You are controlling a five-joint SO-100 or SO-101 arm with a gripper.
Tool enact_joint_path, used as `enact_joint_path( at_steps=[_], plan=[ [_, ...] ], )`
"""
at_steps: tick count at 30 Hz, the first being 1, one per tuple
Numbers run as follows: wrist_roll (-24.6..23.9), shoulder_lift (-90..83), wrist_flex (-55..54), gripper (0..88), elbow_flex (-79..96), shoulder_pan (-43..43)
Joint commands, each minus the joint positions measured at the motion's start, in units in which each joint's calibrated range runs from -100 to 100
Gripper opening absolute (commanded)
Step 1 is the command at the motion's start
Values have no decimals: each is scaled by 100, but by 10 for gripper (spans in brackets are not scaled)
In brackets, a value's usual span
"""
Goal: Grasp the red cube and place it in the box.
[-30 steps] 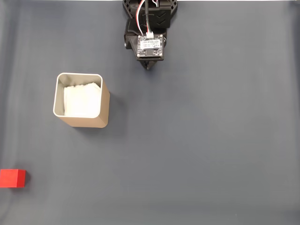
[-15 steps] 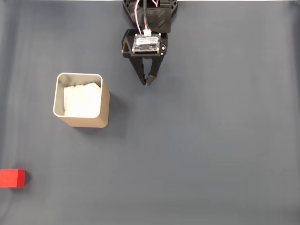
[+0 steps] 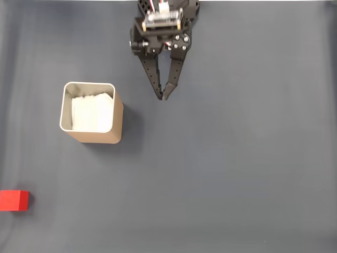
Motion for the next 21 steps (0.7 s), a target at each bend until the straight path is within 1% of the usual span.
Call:
enact_joint_path(
  at_steps=[1,8,15,21],
  plan=[
    [-39,464,-30,2,-1034,149],
    [54,1451,487,2,-2246,717],
    [117,2135,552,2,-2747,1363],
    [59,2758,717,2,-3322,1853]
  ],
)
